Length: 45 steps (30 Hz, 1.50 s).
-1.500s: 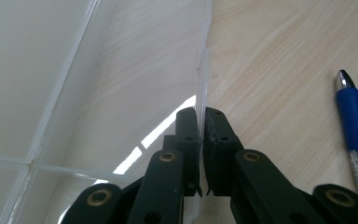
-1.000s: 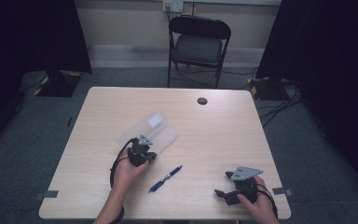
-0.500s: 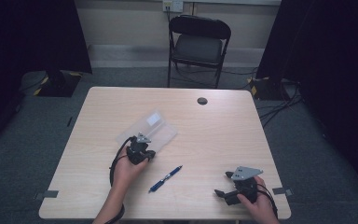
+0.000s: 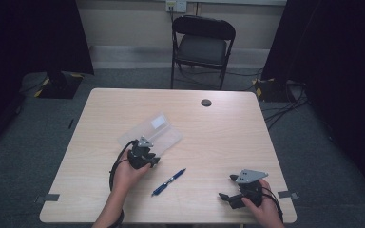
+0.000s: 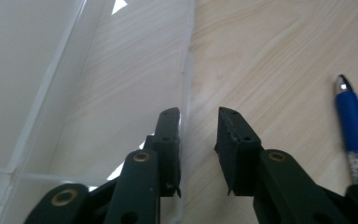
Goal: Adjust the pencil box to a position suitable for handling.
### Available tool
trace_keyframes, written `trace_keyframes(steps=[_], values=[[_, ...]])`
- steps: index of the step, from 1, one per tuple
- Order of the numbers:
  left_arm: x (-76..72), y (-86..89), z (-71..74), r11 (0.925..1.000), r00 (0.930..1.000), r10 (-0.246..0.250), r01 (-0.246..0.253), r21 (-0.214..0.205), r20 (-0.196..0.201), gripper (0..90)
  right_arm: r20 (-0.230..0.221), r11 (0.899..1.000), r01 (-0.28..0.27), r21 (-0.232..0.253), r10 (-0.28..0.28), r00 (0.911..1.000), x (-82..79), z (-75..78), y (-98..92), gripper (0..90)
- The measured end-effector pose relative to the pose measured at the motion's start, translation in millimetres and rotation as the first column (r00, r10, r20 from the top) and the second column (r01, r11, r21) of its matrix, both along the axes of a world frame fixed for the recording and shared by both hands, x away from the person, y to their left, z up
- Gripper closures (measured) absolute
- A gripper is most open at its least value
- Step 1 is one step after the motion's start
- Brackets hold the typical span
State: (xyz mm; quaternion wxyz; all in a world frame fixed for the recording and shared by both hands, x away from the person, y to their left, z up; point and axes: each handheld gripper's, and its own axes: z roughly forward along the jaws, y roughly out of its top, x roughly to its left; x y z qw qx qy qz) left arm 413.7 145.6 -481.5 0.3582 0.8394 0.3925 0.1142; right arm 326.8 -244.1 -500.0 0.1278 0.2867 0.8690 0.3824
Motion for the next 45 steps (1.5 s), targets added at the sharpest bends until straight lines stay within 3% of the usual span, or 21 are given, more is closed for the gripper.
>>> trace_keyframes(steps=[3, 6, 12, 16, 20, 27, 34, 37, 41, 42, 45], values=[[-1.2, 0.1, 3.9, 0.9997, 0.9997, -0.021, 0.021, 0.012, 0.013, 63.7, 0.000, 1.000, 0.000, 0.000, 0.000, 1.0000, 0.0, 0.0, 0.0, 15.6], [-5.8, -1.5, 13.5, 0.9985, 0.9997, -0.019, 0.020, -0.051, 0.017, 57.7, 0.000, 1.000, 0.000, 0.000, 0.000, 1.0000, 0.0, 0.0, 0.0, 15.6], [-16.5, -8.6, 23.7, 0.9948, 0.9956, -0.080, 0.083, -0.059, 0.048, 49.3, 0.000, 1.000, -0.001, 0.000, 0.001, 1.0000, 0.0, 0.0, 0.0, 15.6], [-27.6, -13.4, 25.3, 0.9862, 0.9916, -0.116, 0.122, -0.112, 0.057, 45.8, 0.000, 1.000, 0.000, 0.000, 0.000, 1.0000, 0.0, 0.0, 0.0, 15.6], [-40.6, -18.7, 25.4, 0.9805, 0.9875, -0.148, 0.154, -0.122, 0.053, 40.8, 0.000, 1.000, 0.000, 0.000, 0.000, 1.0000, 0.0, 0.0, 0.0, 15.6], [-56.2, -22.3, 18.7, 0.9772, 0.9835, -0.174, 0.179, -0.115, 0.049, 40.6, 0.000, 1.000, 0.000, 0.000, 0.000, 1.0000, 0.0, 0.0, 0.0, 15.6], [-74.1, -24.1, 9.7, 0.9774, 0.9795, -0.197, 0.200, -0.070, 0.041, 44.4, 0.000, 1.000, 0.000, 0.000, 0.000, 1.0000, 0.0, 0.0, 0.0, 15.6], [-78.1, -24.0, 5.5, 0.9791, 0.9803, -0.195, 0.196, -0.053, 0.033, 46.0, 0.000, 1.000, 0.000, 0.000, 0.000, 1.0000, 0.0, 0.0, 0.0, 15.6], [-80.4, -23.7, -0.8, 0.9804, 0.9827, -0.184, 0.185, -0.068, 0.017, 48.7, 0.000, 1.000, 0.000, 0.000, 0.000, 1.0000, 0.0, 0.0, 0.0, 15.6], [-81.7, -23.6, -4.7, 0.9823, 0.9829, -0.184, 0.184, -0.035, 0.014, 49.2, 0.000, 1.000, 0.000, 0.000, 0.000, 1.0000, 0.0, 0.0, 0.0, 15.6], [-83.1, -23.9, -8.3, 0.9820, 0.9821, -0.188, 0.188, -0.018, 0.016, 50.4, 0.000, 1.000, 0.000, 0.000, 0.000, 1.0000, 0.0, 0.0, 0.0, 15.6]])
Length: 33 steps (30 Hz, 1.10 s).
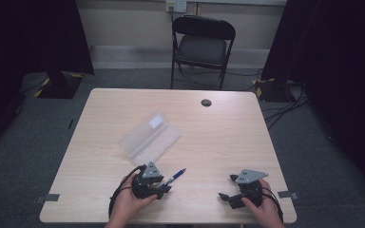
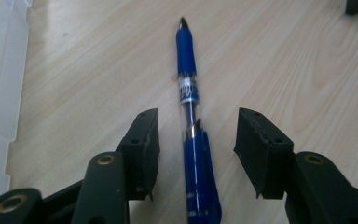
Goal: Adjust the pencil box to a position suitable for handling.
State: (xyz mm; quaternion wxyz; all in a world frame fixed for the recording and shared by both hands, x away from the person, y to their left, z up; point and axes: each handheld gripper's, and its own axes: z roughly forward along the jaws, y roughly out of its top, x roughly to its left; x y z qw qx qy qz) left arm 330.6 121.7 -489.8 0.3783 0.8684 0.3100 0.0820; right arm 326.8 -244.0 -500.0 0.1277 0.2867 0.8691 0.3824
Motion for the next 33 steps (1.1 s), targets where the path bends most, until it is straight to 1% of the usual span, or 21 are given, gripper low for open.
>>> trace_keyframes(steps=[1, 2, 6, 7, 8, 11, 13, 14, 17, 21, 24, 25, 26, 27, 28, 29, 30, 31, 32, 33], values=[[-0.2, 0.3, -0.2, 1.0000, 1.0000, 0.000, 0.000, -0.007, -0.001, 52.5, 0.000, 1.000, 0.000, 0.000, 0.000, 1.0000, 0.0, 0.0, 0.0, 15.6], [0.0, 0.4, 0.1, 1.0000, 1.0000, -0.001, 0.001, -0.004, -0.001, 53.8, 0.000, 1.000, 0.000, 0.000, 0.000, 1.0000, 0.0, 0.0, 0.0, 15.6], [-2.5, 0.0, 0.2, 0.9995, 0.9994, 0.004, -0.005, 0.033, 0.034, 60.0, 0.000, 1.000, 0.000, 0.000, 0.000, 1.0000, 0.0, 0.0, 0.0, 15.6], [-3.5, -0.9, 0.9, 0.9985, 0.9987, -0.003, 0.000, 0.055, 0.052, 63.0, 0.000, 1.000, -0.001, 0.002, 0.001, 1.0000, 0.0, -0.1, 0.0, 15.6], [-3.5, -0.9, 0.9, 0.9985, 0.9987, -0.003, 0.000, 0.055, 0.052, 66.9, 0.000, 1.000, -0.001, 0.002, 0.001, 1.0000, 0.0, -0.1, 0.0, 15.6], [-4.1, -2.6, 2.8, 0.9983, 0.9996, 0.010, -0.011, 0.058, 0.026, 76.0, 0.000, 1.000, -0.001, 0.002, 0.001, 1.0000, 0.1, -0.2, 0.1, 15.6], [-3.3, -2.8, 3.6, 0.9978, 0.9997, 0.012, -0.013, 0.065, 0.021, 76.7, 0.000, 1.000, 0.000, 0.000, 0.000, 1.0000, 0.0, 0.0, 0.0, 15.6], [-2.9, -3.5, 3.6, 0.9981, 0.9997, 0.023, -0.023, 0.057, 0.012, 76.7, 0.000, 1.000, 0.000, 0.002, 0.000, 1.0000, 0.0, -0.1, 0.0, 15.6], [0.5, -5.8, 3.3, 0.9984, 0.9993, 0.038, -0.038, 0.043, 0.001, 76.8, 0.000, 1.000, 0.000, 0.000, 0.000, 1.0000, 0.0, 0.0, 0.0, 15.6], [5.4, -10.0, 2.6, 0.9989, 0.9995, 0.030, -0.030, 0.036, 0.008, 76.8, 0.000, 1.000, 0.000, 0.000, 0.000, 1.0000, 0.0, 0.0, 0.0, 15.6], [7.6, -11.5, 2.4, 0.9989, 0.9995, 0.030, -0.030, 0.035, 0.004, 76.8, 0.000, 1.000, 0.000, 0.000, 0.000, 1.0000, 0.0, 0.0, 0.0, 15.6], [10.5, -12.9, 1.6, 0.9992, 0.9994, 0.035, -0.035, 0.020, 0.005, 76.8, 0.001, 1.000, 0.000, 0.000, 0.000, 1.0000, 0.1, 0.0, 0.0, 15.6], [10.5, -12.9, 1.6, 0.9992, 0.9994, 0.035, -0.035, 0.020, 0.005, 76.8, 0.001, 1.000, 0.000, 0.000, 0.000, 1.0000, 0.1, 0.0, 0.0, 15.6], [13.7, -15.5, 1.5, 0.9988, 0.9990, 0.045, -0.045, 0.019, 0.006, 76.8, 0.000, 1.000, 0.000, 0.000, 0.000, 1.0000, 0.0, 0.0, 0.0, 15.6], [15.5, -17.6, 1.0, 0.9989, 0.9990, 0.044, -0.045, 0.016, 0.008, 76.8, 0.000, 1.000, 0.000, 0.000, 0.000, 1.0000, 0.0, 0.0, 0.0, 15.6], [17.3, -19.8, 1.6, 0.9987, 0.9990, 0.044, -0.044, 0.025, 0.011, 76.8, 0.000, 1.000, 0.000, 0.000, 0.000, 1.0000, 0.0, 0.0, 0.0, 15.6], [18.8, -22.8, 1.3, 0.9988, 0.9989, 0.046, -0.046, 0.016, 0.004, 76.8, 0.000, 1.000, 0.000, 0.000, 0.000, 1.0000, 0.0, 0.0, 0.0, 15.6], [20.7, -25.6, 0.9, 0.9988, 0.9988, 0.046, -0.046, 0.014, 0.014, 76.7, 0.000, 1.000, 0.000, 0.000, 0.000, 1.0000, 0.0, 0.0, 0.0, 15.6], [22.1, -27.7, 1.8, 0.9987, 0.9990, 0.045, -0.045, 0.025, 0.007, 76.7, 0.000, 1.000, 0.000, 0.000, 0.000, 1.0000, 0.0, 0.0, 0.0, 15.6], [23.6, -30.3, 1.2, 0.9986, 0.9987, 0.050, -0.050, 0.016, 0.009, 76.7, 0.000, 1.000, 0.000, 0.000, 0.000, 1.0000, 0.0, 0.0, 0.0, 15.6]])
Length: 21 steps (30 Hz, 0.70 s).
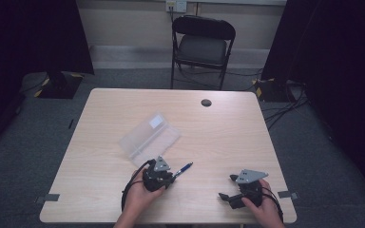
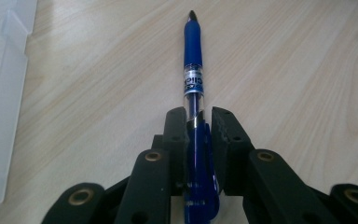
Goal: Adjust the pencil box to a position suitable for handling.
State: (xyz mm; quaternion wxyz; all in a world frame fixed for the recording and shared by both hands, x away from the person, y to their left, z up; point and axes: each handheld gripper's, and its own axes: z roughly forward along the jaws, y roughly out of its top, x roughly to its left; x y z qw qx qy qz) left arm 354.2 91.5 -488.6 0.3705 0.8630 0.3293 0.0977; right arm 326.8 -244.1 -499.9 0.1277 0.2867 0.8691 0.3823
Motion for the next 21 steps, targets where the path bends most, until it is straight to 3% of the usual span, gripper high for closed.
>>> trace_keyframes(steps=[6, 8, 13, 19, 21], values=[[4.8, -5.2, -1.2, 0.9998, 0.9999, -0.014, 0.014, -0.017, 0.000, 74.4, 0.000, 1.000, -0.001, 0.003, 0.001, 1.0000, 0.0, -0.2, 0.1, 15.6], [3.0, -4.7, -0.5, 0.9994, 0.9994, -0.033, 0.033, -0.015, -0.010, 64.9, 0.000, 1.000, -0.001, 0.002, 0.001, 1.0000, 0.0, -0.2, 0.1, 15.6], [-3.4, -0.5, 0.3, 0.9994, 0.9993, -0.033, 0.033, -0.010, -0.019, 60.9, 0.000, 1.000, -0.001, 0.002, 0.001, 1.0000, 0.0, -0.2, 0.1, 15.6], [-5.2, 2.5, 1.3, 0.9993, 0.9994, -0.033, 0.033, 0.019, -0.005, 67.5, 0.000, 1.000, -0.001, 0.002, 0.001, 1.0000, 0.0, -0.2, 0.1, 15.6], [-4.5, 2.0, 1.6, 0.9992, 0.9997, -0.025, 0.024, 0.032, 0.007, 74.8, 0.000, 1.000, -0.001, 0.002, 0.001, 1.0000, 0.0, -0.2, 0.1, 15.6]])
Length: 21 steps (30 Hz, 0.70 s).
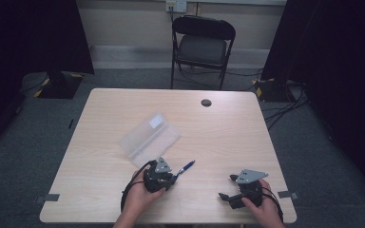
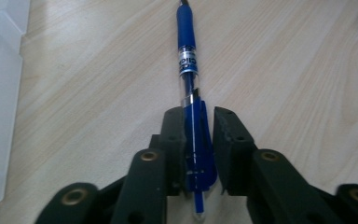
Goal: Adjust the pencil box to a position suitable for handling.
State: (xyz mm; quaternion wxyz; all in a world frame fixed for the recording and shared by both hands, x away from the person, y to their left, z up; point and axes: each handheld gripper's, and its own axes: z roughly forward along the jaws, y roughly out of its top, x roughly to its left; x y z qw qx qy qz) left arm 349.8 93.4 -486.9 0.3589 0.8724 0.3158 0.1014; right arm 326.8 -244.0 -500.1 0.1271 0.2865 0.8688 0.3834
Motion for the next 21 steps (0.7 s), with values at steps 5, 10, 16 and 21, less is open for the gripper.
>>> trace_keyframes(steps=[5, 10, 16, 21], values=[[-0.8, -2.4, 1.3, 0.9998, 1.0000, 0.007, -0.007, 0.019, 0.001, 76.2, 0.000, 1.000, 0.000, 0.000, 0.000, 1.0000, 0.0, 0.0, 0.0, 15.6], [-0.5, 1.8, -0.1, 0.9992, 0.9990, 0.024, -0.025, -0.032, -0.037, 76.7, 0.000, 1.000, 0.000, -0.002, 0.000, 1.0000, 0.0, 0.1, -0.1, 15.6], [-3.4, 5.4, 0.2, 0.9996, 0.9992, 0.003, -0.004, -0.029, -0.041, 76.3, 0.000, 1.000, 0.000, 0.000, 0.000, 1.0000, 0.1, 0.0, 0.0, 15.6], [0.6, 0.9, -0.9, 0.9991, 0.9995, 0.019, -0.020, -0.037, -0.025, 65.8, 0.000, 1.000, 0.000, 0.000, 0.000, 1.0000, 0.1, 0.0, 0.0, 15.6]])
